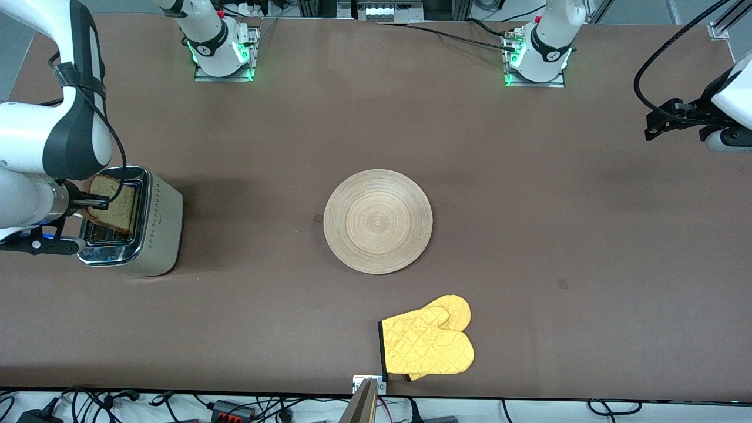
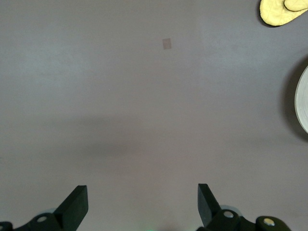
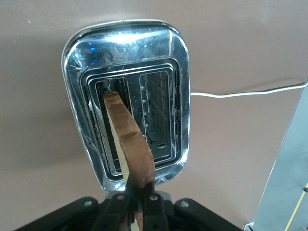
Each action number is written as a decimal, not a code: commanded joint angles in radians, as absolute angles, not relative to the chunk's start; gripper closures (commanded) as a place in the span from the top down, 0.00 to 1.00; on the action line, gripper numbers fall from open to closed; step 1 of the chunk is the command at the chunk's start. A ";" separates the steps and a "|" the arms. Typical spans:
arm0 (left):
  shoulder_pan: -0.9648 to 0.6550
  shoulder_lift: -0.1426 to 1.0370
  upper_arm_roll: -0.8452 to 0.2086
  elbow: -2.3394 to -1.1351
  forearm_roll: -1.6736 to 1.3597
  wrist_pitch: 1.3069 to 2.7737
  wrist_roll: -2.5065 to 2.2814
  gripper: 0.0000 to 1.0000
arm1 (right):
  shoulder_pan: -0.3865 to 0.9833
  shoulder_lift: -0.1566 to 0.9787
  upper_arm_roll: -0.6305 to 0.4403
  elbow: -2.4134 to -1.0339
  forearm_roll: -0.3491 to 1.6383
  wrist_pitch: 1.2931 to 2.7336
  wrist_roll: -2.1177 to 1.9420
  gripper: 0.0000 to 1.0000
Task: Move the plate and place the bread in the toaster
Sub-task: 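Open the right gripper to release the bread and lift it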
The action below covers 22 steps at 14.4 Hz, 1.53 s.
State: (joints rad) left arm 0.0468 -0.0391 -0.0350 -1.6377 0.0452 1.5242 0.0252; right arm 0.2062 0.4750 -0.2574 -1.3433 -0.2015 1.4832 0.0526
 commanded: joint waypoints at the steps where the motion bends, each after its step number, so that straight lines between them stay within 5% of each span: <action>1: 0.058 -0.046 -0.040 -1.629 0.038 1.506 0.020 1.00 | 0.207 0.471 -0.253 -1.368 -0.210 1.499 0.038 0.00; 7: 0.058 -0.046 -0.040 -1.629 0.037 1.499 0.020 1.00 | 0.203 0.505 -0.253 -1.367 -0.206 1.532 0.040 0.05; 8: 0.058 -0.046 -0.040 -1.629 0.038 1.499 0.020 1.00 | 0.204 0.515 -0.253 -1.367 -0.204 1.540 0.043 0.32; 9: 0.058 -0.046 -0.040 -1.629 0.038 1.499 0.020 1.00 | 0.204 0.518 -0.253 -1.367 -0.190 1.543 0.051 0.85; 10: 0.058 -0.046 -0.038 -1.629 0.038 1.499 0.020 1.00 | 0.203 0.517 -0.253 -1.361 -0.175 1.540 0.048 1.00; 22: 0.063 -0.046 -0.040 -1.629 0.038 1.497 0.020 1.00 | 0.244 0.385 -0.259 -1.221 -0.012 1.508 0.048 1.00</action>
